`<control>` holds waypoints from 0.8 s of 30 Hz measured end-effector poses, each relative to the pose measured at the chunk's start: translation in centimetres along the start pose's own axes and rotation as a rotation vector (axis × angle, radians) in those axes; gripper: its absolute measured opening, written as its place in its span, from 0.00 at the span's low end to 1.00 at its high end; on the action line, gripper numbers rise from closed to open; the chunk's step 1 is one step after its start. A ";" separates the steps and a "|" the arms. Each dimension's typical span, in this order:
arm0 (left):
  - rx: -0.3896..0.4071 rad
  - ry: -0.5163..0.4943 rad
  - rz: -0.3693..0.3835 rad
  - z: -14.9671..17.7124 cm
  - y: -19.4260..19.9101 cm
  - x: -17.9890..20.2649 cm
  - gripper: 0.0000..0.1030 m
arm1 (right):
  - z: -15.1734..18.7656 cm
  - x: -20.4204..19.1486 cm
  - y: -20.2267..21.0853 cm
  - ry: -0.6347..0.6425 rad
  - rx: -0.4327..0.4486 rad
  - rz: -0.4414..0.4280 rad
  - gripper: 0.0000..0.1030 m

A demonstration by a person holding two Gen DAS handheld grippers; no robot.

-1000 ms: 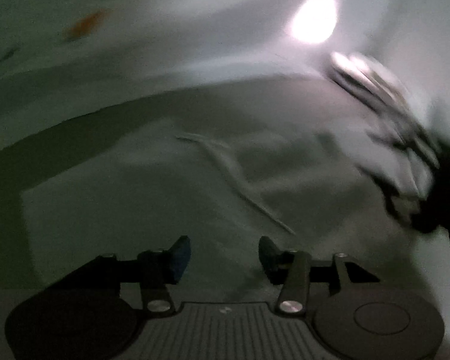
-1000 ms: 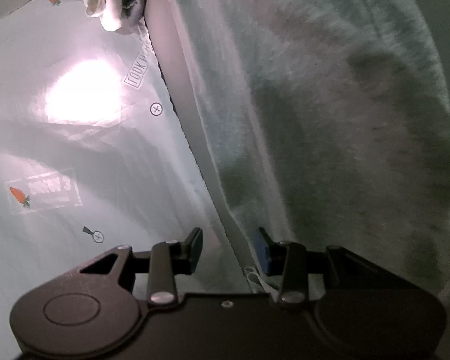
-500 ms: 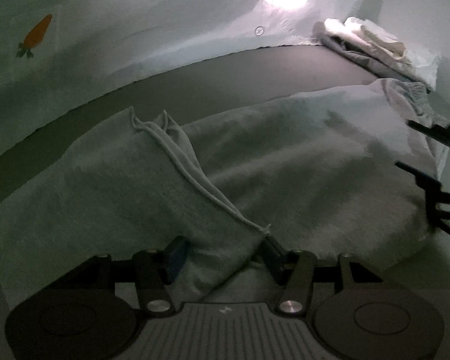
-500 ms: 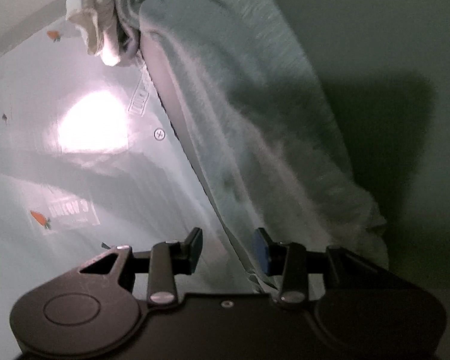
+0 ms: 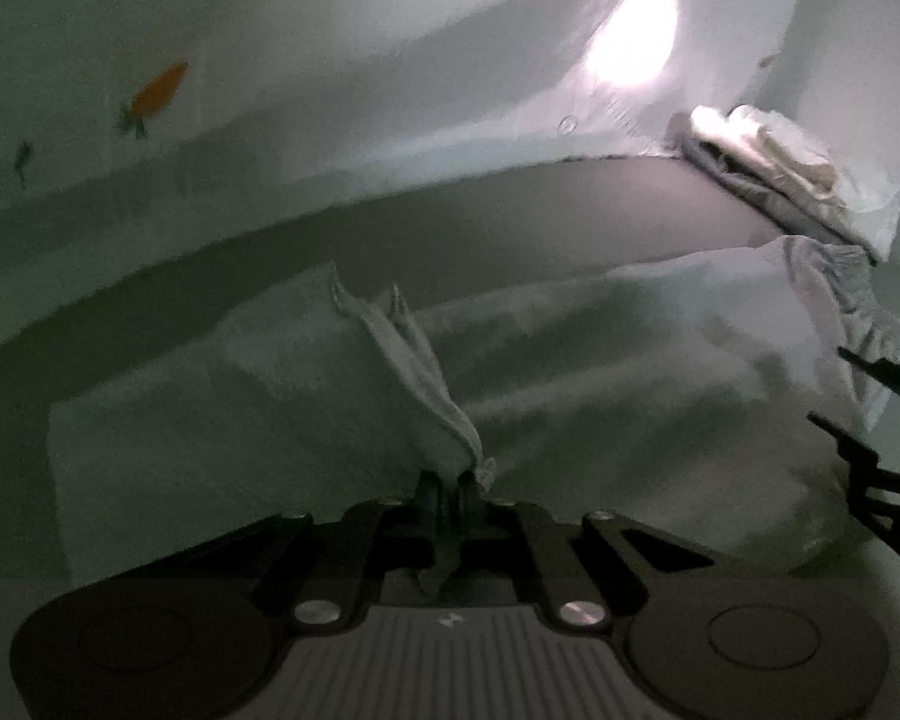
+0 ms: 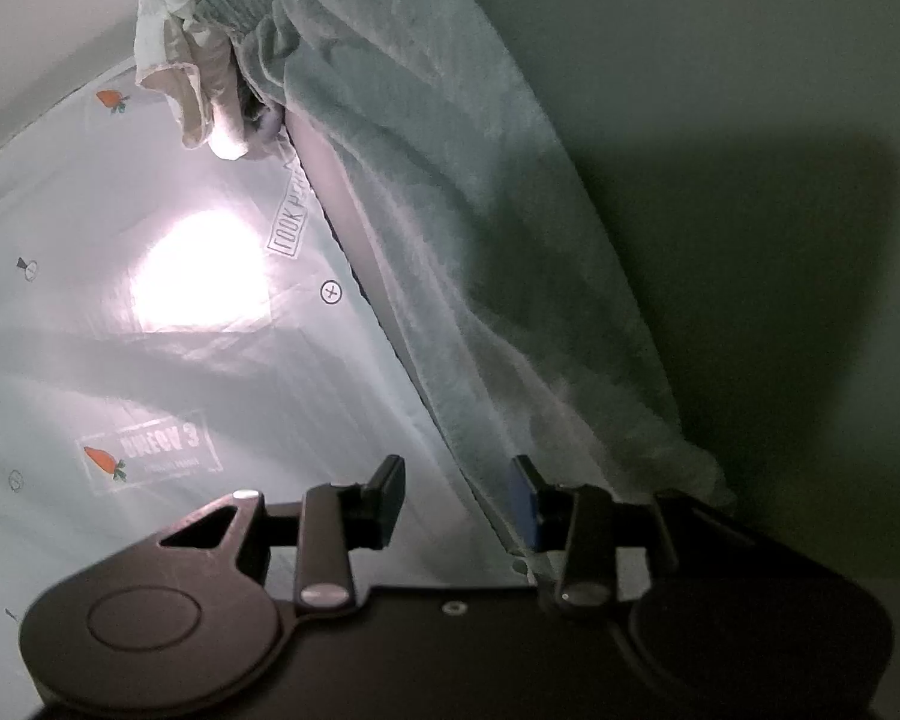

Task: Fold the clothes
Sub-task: 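Open the left gripper and release the sweatpants edge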

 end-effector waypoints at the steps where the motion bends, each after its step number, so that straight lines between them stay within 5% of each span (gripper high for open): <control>1: 0.007 -0.002 0.007 0.0 0.7 0.2 0.05 | -0.2 0.0 0.2 -0.001 0.002 0.000 0.39; 6: -0.007 -0.033 0.024 1.1 1.6 1.6 0.08 | -0.9 0.7 2.3 -0.003 0.013 0.007 0.39; 8: -0.089 -0.041 0.029 2.6 0.0 1.8 0.30 | -1.1 1.0 3.2 -0.004 0.017 0.012 0.39; 11: -0.179 -0.015 0.036 4.8 -1.6 2.2 0.37 | -1.1 1.4 4.8 0.004 0.015 0.027 0.39; 17: -0.117 0.118 0.056 5.3 0.1 3.2 0.58 | -2.6 -1.1 7.6 0.146 0.015 0.120 0.42; 24: 0.007 0.308 -0.054 2.9 2.2 2.1 0.76 | -8.0 -6.8 10.1 0.548 0.147 0.370 0.50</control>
Point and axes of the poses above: each gripper's, at about its wrist camera, not at the fingertips, and y roughly against the way its jaws point, x to its right, z to its underside, the point moved 8 cm from there along -y, roughly the way its jaws point, and after that the axes turned 3 degrees about z, right-handed, at the moved point
